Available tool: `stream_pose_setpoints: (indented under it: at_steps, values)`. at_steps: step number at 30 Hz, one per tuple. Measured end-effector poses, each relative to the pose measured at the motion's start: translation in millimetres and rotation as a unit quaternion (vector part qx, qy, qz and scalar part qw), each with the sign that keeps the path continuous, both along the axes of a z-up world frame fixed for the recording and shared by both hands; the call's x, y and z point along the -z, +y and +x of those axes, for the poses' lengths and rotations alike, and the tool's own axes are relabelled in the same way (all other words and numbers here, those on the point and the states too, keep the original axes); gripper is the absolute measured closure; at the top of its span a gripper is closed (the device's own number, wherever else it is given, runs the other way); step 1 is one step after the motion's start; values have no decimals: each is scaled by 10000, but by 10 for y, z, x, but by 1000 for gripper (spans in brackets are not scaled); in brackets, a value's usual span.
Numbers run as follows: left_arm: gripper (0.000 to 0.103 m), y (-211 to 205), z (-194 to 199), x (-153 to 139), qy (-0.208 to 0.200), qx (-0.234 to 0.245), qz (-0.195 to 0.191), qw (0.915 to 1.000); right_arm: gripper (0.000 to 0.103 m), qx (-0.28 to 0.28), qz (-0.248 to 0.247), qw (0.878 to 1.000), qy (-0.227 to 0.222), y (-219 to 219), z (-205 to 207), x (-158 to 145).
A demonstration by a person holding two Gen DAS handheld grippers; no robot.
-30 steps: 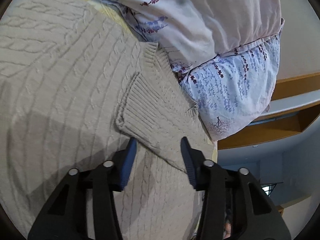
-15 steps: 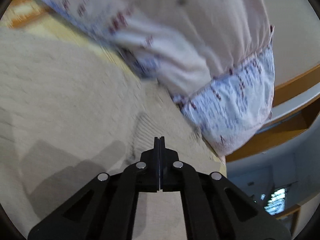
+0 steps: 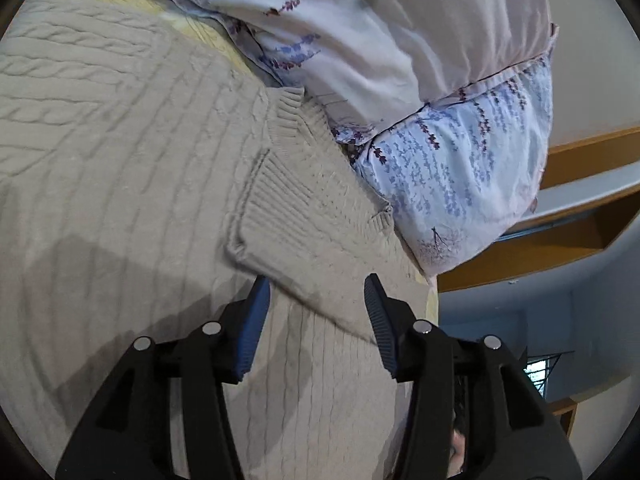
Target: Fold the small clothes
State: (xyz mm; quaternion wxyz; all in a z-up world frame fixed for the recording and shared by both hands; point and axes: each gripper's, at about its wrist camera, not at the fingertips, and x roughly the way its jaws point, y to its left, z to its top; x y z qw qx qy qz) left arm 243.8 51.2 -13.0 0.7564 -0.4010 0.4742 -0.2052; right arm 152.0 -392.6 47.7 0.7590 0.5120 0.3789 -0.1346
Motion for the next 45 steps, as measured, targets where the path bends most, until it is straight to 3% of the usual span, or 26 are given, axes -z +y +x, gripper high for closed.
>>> stream_pose_setpoints:
  at_steps: [1, 4, 5, 10, 15, 16, 17, 18, 22, 27, 29, 31, 33, 36, 39, 43, 45]
  values:
    - [57, -25, 33, 19, 51, -51, 54, 10000, 67, 2, 13, 10000, 2, -2, -5, 1]
    - [91, -47, 108, 113, 207, -234, 97, 9995, 67, 13, 9, 10000, -2, -7, -13, -4]
    - [96, -35, 126, 139, 222, -266, 76, 9994, 67, 16, 9, 10000, -1, -10, -16, -6]
    - [97, 62, 81, 42, -82, -299, 95, 9995, 67, 6, 32, 10000, -13, -7, -34, -13]
    - [97, 218, -41, -168, -445, -373, 361, 9977, 67, -29, 146, 9999, -77, 28, -82, -10]
    - [97, 242, -46, -165, -444, -388, 393, 9975, 67, -35, 140, 9999, -76, 34, -79, -5]
    - [97, 262, -45, -149, -434, -401, 463, 9972, 76, -42, 81, 9999, -66, 44, -73, 0]
    - [97, 267, -44, -130, -406, -408, 522, 9970, 95, -32, -12, 10000, -71, 55, -72, 0]
    - [97, 249, -2, 26, -185, -368, 699, 9967, 96, 279, -360, 9986, -281, 100, -201, -88]
    - [94, 234, -20, 109, -18, -289, 819, 9962, 95, 159, -665, 9972, 306, 190, -203, -21]
    - [92, 282, -73, 74, 12, -276, 817, 9963, 89, 42, -968, 9944, 413, 248, -225, -91]
    - [78, 384, -169, 7, -31, -272, 863, 9959, 73, -22, -1235, 9912, 483, 314, -259, -184]
    - [59, 567, -323, -79, -147, -343, 825, 9959, 44, -48, -1482, 9881, 412, 365, -323, -287]
    - [48, 989, -589, -189, -299, -714, 765, 9941, 41, -132, -1990, 9796, 253, 471, -387, -470]
    - [48, 1578, -873, -235, -345, -1461, 634, 9866, 36, -365, -2039, 9783, 84, 556, -334, -535]
    - [49, 2342, -1202, -169, -93, -2690, 503, 9618, 36, -755, -1930, 9783, -39, 718, -235, -496]
    - [49, 2544, -1285, -115, 11, -3043, 414, 9517, 36, -928, -1836, 9786, -29, 785, -190, -438]
